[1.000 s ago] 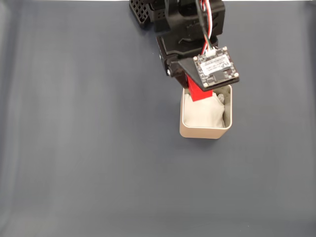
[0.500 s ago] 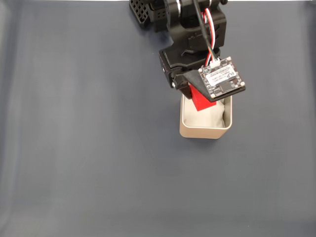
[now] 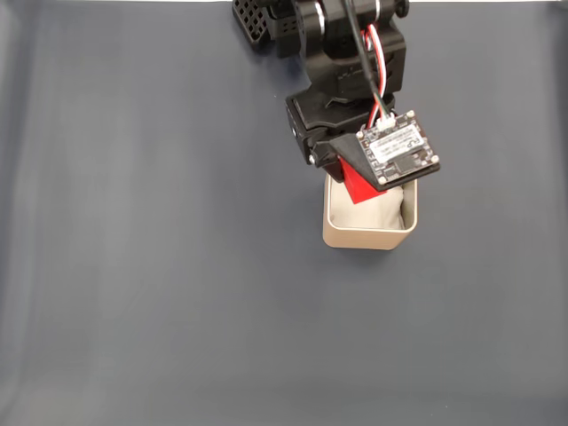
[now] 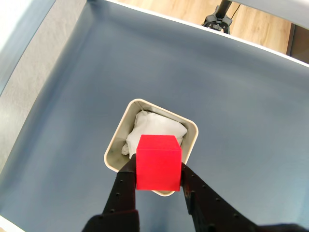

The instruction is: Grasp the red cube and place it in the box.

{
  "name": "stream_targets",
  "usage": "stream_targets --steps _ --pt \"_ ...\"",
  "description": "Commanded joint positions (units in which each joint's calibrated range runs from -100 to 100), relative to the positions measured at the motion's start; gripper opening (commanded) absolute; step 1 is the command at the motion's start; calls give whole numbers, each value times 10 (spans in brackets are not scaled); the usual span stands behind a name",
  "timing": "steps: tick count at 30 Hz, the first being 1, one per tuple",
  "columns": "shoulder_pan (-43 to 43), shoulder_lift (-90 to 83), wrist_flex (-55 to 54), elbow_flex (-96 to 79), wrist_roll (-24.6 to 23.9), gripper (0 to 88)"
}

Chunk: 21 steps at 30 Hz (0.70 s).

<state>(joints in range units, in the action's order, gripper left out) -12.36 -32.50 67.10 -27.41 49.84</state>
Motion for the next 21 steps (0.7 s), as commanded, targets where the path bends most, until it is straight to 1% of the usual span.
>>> stream_targets --steps 1,6,9,12,16,21 --pt "10 -3 -6 3 -2 2" --pt "10 -3 -12 2 -2 4" --pt "9 -5 -19 -1 -6 21" --pt "10 -11 -46 -9 -23 98" --pt "13 -25 -102 -37 -34 208" --pt "14 -29 -131 -48 -37 297"
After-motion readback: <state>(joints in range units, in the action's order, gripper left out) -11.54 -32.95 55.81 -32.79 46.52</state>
